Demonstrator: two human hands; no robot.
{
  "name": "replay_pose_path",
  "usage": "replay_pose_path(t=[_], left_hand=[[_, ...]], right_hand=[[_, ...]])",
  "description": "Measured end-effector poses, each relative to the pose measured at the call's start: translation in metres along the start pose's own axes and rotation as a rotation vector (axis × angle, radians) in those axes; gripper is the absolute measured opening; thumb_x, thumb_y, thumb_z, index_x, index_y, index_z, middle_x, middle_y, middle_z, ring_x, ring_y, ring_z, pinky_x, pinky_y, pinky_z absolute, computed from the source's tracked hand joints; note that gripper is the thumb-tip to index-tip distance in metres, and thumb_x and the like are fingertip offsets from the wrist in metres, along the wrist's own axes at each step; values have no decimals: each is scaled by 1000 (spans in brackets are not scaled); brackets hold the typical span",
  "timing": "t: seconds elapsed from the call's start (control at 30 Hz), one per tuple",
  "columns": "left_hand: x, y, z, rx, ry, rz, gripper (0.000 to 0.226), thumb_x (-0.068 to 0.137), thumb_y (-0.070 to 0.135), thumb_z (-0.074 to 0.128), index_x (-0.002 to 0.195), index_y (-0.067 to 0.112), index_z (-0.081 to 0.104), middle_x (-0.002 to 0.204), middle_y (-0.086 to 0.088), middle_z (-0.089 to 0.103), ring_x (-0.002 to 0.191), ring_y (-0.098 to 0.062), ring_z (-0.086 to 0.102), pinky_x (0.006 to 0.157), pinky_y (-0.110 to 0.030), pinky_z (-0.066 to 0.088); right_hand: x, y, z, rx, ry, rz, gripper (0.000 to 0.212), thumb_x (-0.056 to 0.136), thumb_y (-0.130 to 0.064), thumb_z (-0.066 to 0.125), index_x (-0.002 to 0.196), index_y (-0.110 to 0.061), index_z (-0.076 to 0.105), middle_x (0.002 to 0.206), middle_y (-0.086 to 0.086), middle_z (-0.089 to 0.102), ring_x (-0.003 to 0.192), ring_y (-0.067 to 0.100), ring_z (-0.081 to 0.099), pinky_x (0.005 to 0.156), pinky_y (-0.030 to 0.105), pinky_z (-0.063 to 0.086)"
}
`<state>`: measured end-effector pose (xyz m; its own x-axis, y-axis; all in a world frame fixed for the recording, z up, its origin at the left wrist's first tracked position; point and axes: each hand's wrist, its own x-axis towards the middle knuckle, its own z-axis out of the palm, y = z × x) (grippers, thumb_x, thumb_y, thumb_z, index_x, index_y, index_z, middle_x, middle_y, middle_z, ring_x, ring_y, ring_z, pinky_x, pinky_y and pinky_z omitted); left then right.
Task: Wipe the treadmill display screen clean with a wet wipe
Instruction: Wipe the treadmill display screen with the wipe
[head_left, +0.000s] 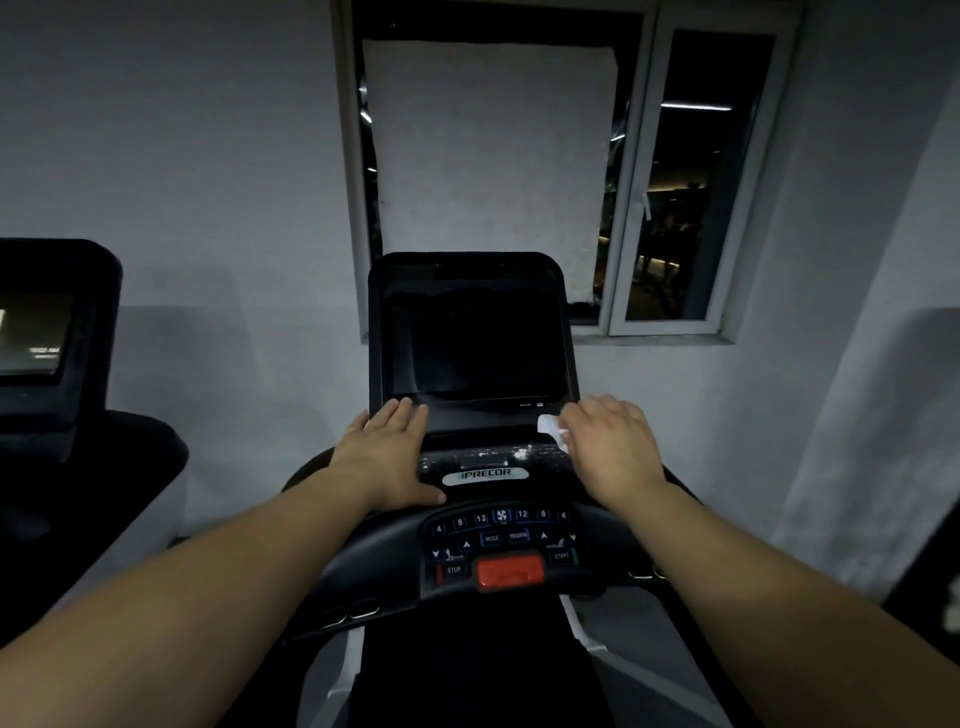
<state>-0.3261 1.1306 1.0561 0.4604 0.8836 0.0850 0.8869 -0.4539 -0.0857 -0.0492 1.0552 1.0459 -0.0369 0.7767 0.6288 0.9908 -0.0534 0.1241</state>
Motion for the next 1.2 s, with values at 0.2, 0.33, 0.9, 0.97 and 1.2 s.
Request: replay_pose_path(t=[0.2, 0.33, 0.9, 0.97, 1.2], left_hand=[[-17, 24, -2, 9, -2, 39, 125, 81, 79, 62, 163, 20, -10, 173, -6, -11, 159, -22, -10, 129, -48, 1], [-23, 44, -6, 4, -7, 50, 125, 81, 79, 62, 163, 19, -11, 173, -7, -11, 159, -22, -11, 129, -48, 2], [-129, 181, 8, 7, -54, 2, 128, 78, 81, 63, 164, 19, -10, 173, -7, -9, 159, -23, -9, 129, -50, 3], [-145, 194, 11, -1, -64, -2, 127, 79, 80, 63, 164, 19, -9, 173, -6, -9, 159, -23, -9, 129, -50, 3], [-185, 224, 18, -7, -109, -15, 126, 80, 79, 63, 164, 20, -10, 173, -6, -10, 159, -22, -10, 129, -47, 0]], right_hand=[[-30, 13, -21, -39, -33, 44, 20, 75, -15, 77, 87, -21, 62, 83, -2, 60, 82, 23, 57, 81, 37, 44], [-50, 27, -30, -44, -42, 50, 16, 77, -18, 76, 87, -21, 63, 83, -2, 60, 83, 23, 58, 82, 37, 44], [-188, 102, -78, -4, -137, 30, 10, 82, -21, 71, 85, -22, 62, 82, -4, 57, 81, 21, 55, 81, 35, 43], [-207, 106, -85, 9, -145, 28, 8, 84, -22, 70, 86, -22, 62, 83, -4, 57, 81, 21, 55, 81, 35, 43], [-250, 111, -99, 28, -169, 24, 13, 77, -19, 76, 80, -21, 64, 78, -3, 57, 76, 21, 56, 77, 37, 45]])
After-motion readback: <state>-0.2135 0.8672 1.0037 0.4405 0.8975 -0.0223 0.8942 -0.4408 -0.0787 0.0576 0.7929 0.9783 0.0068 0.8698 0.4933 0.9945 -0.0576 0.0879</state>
